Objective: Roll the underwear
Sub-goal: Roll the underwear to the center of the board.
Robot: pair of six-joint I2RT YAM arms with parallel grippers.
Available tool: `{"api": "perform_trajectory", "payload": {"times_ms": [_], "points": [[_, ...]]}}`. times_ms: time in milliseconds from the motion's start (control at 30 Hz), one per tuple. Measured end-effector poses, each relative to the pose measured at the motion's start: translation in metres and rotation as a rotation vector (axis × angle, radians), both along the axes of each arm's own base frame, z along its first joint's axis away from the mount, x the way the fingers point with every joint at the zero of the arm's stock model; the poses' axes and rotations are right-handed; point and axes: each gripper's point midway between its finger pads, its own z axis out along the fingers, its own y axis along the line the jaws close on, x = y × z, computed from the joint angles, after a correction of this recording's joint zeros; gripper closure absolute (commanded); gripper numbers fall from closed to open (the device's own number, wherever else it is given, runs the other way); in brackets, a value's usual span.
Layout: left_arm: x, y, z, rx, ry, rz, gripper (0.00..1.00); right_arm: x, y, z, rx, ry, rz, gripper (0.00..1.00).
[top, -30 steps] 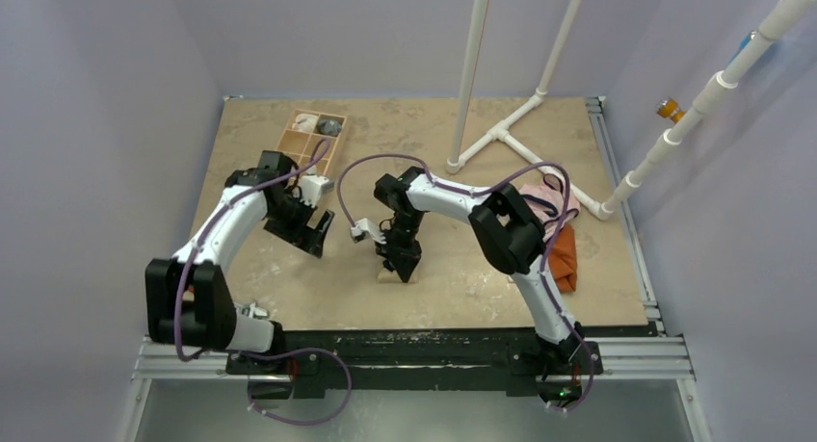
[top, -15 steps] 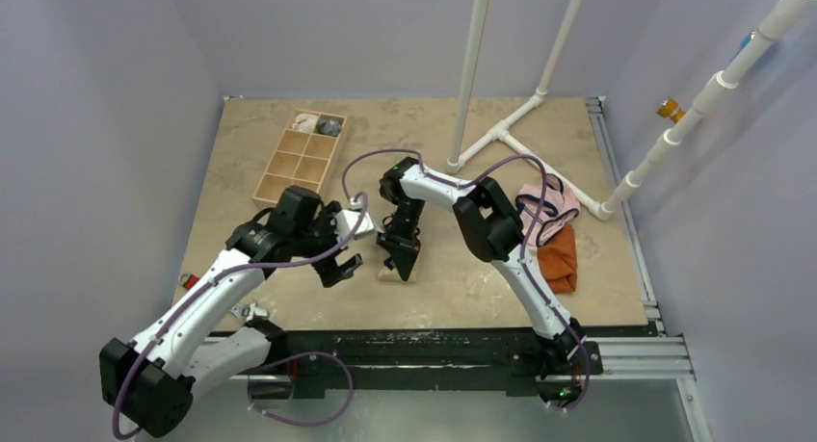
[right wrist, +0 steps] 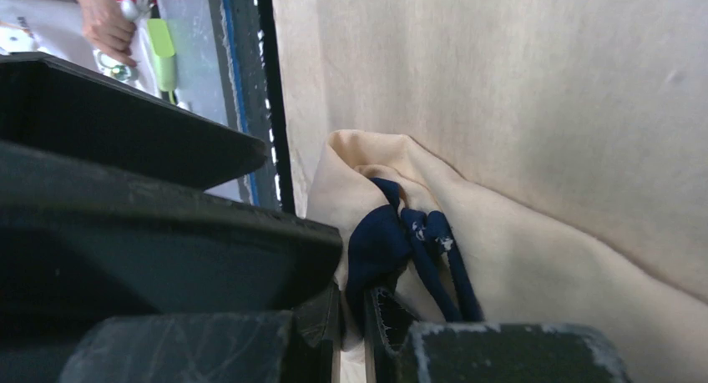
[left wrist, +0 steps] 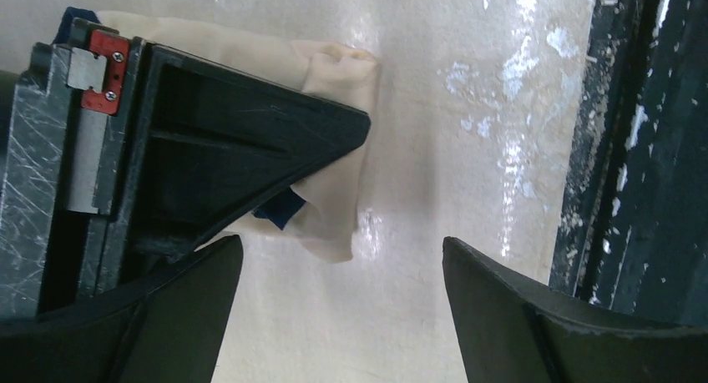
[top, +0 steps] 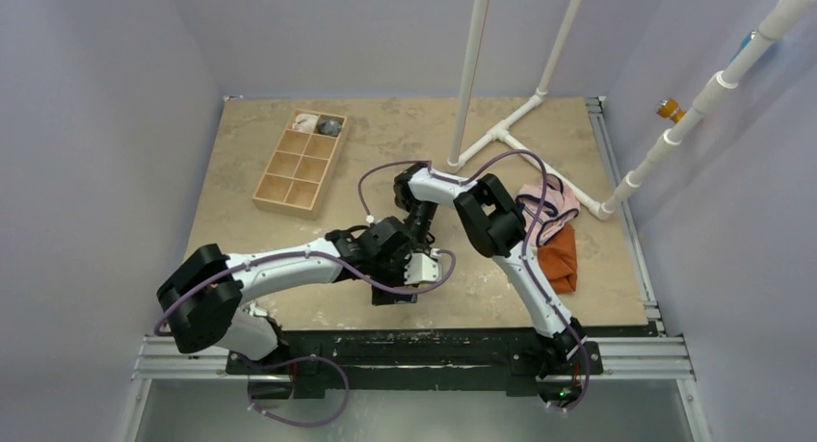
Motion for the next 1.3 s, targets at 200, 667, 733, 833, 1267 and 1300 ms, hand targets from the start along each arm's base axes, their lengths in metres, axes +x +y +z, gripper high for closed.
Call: {"api": "perform_trajectory", "payload": {"times_ms": [200,667,733,833,1267,1300], "points": [[0.005,-0.021,-0.008,-0.014,-0.034,-0.023,0.12,-0.009,-0.025,-0.001,-0.066,0.086,-0.032,0.98],[0.005,-0.053,-0.011,-0.08,-0.048,-0.066,0.21,-0.011,-0.051,-0.002,-0.098,0.127,-0.045,0.97],[0.004,-0.055,-0.011,-0.093,-0.049,-0.07,0.24,-0.011,-0.051,-0.002,-0.098,0.127,-0.047,0.97],[0.004,-0.056,-0.013,-0.105,-0.052,-0.072,0.28,-0.01,-0.052,-0.002,-0.098,0.127,-0.051,0.97],[0.003,-0.066,-0.033,-0.116,-0.021,-0.082,0.55,-0.009,-0.053,-0.002,-0.1,0.128,-0.055,0.97],[0.004,-0.067,-0.033,-0.119,-0.023,-0.08,0.59,-0.009,-0.054,-0.002,-0.1,0.129,-0.057,0.96]]}}
